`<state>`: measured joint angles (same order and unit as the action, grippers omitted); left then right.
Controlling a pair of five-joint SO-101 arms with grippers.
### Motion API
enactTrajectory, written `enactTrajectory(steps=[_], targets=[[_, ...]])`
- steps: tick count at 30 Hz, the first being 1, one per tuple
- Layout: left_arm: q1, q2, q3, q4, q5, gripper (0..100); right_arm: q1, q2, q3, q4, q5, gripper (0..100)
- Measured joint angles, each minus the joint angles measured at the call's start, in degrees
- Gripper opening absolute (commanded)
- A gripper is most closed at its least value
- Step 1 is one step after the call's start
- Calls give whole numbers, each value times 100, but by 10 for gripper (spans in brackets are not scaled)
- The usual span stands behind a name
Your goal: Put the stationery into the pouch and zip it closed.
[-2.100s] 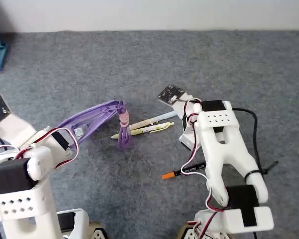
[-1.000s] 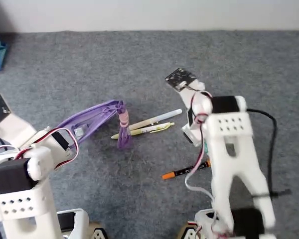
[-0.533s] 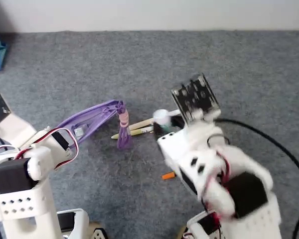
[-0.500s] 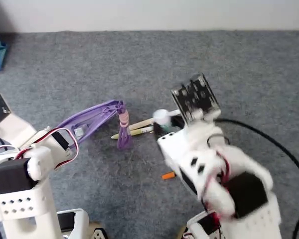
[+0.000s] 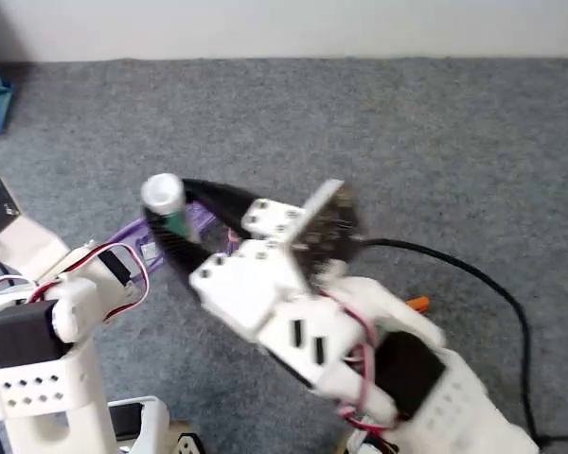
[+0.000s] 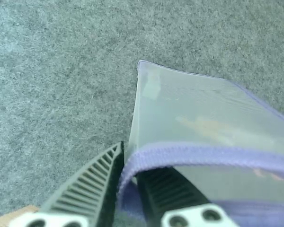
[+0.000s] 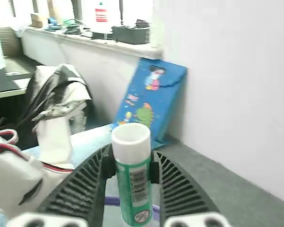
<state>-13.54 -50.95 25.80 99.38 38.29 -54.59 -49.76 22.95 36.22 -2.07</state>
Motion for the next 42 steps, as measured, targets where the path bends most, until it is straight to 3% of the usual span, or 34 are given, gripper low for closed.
enactTrajectory(steps=[11, 17, 20, 30, 38, 42], targets=[[0, 0, 0, 0, 0, 11, -176, 1284, 141, -695, 0, 14], [0, 0, 0, 0, 0, 11, -123, 1169, 870, -747, -18, 202], [0, 0, 0, 0, 0, 11, 79, 853, 1046, -695, -18, 199], [0, 0, 0, 0, 0, 11, 835, -791, 1046, 686, -18, 118], [0, 0, 0, 0, 0, 11, 2831, -1160, 1046, 3560, -18, 122], [0, 0, 0, 0, 0, 11, 3314, -378, 1046, 4712, 193, 123]])
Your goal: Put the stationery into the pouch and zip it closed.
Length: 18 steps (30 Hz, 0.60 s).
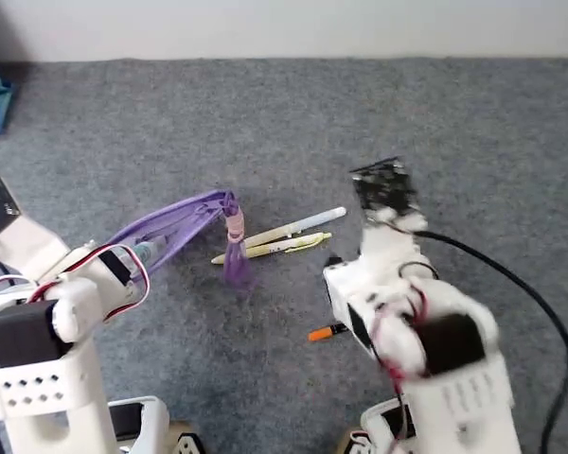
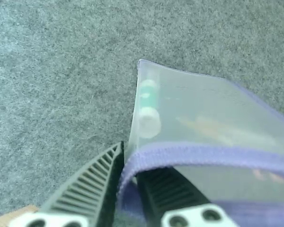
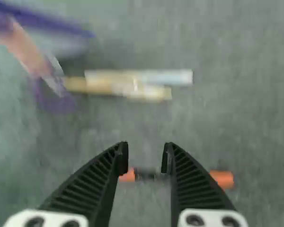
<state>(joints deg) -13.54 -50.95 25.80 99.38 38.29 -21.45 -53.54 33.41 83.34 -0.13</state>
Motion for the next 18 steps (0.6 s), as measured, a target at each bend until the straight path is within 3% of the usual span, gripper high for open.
enactTrajectory(steps=[5, 11, 18], targets=[[0, 0, 0, 0, 0, 11, 79, 1345, 0, 580, 607, 135], [0, 0, 0, 0, 0, 11, -44, 2585, 0, 651, 1705, 294], [0, 0, 0, 0, 18, 11, -651, 2998, 404, 422, 2593, 296]])
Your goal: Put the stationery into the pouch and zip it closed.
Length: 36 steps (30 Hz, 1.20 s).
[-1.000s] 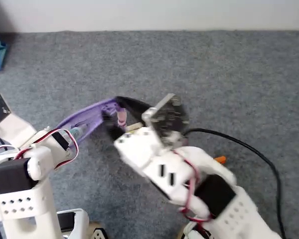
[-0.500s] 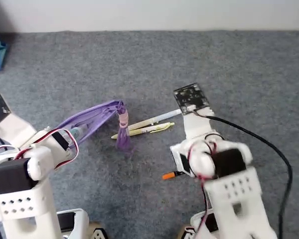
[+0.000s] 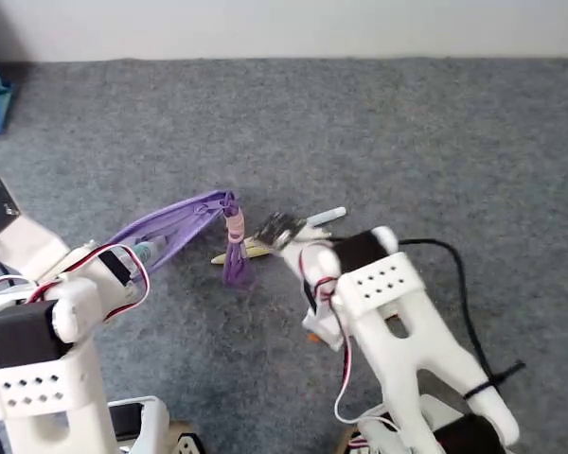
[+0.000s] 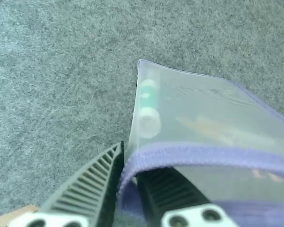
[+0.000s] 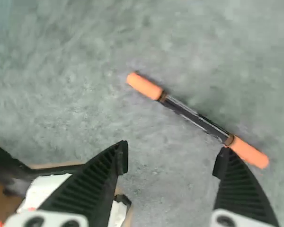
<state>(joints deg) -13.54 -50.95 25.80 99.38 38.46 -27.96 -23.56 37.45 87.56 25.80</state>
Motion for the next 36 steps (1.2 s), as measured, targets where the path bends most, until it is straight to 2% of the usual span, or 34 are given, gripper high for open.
enactTrajectory(steps=[7, 10, 15, 21, 36], targets=[[0, 0, 0, 0, 0, 11, -255, 62, 1591, -1670, 809, 281], [0, 0, 0, 0, 0, 11, -220, 62, 2022, -2391, 949, 199], [0, 0, 0, 0, 0, 11, 0, 97, 2136, -3033, 1055, 69], [0, 0, 0, 0, 0, 11, 404, 668, 2057, -3499, 1618, 47], [0, 0, 0, 0, 0, 11, 642, 1178, 1635, -3437, 1679, 24]])
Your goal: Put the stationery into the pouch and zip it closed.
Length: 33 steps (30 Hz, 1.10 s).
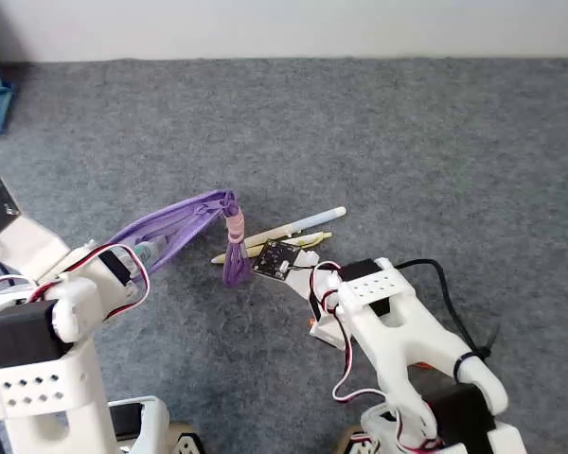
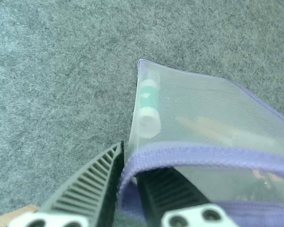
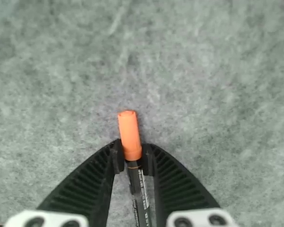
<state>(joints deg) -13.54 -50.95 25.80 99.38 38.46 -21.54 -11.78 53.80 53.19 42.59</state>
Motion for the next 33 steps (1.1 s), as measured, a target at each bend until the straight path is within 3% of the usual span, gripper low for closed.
enactTrajectory(steps=[7, 14, 25, 33], targets=[[0, 0, 0, 0, 0, 11, 88, 123, -202, 167, -35, 8], [0, 0, 0, 0, 0, 11, 343, -774, -782, 1459, -651, 8], [0, 0, 0, 0, 0, 11, 466, -2470, -2374, 2708, -3024, 8], [0, 0, 0, 0, 0, 11, -440, -3297, -3965, 2778, -4686, 8]])
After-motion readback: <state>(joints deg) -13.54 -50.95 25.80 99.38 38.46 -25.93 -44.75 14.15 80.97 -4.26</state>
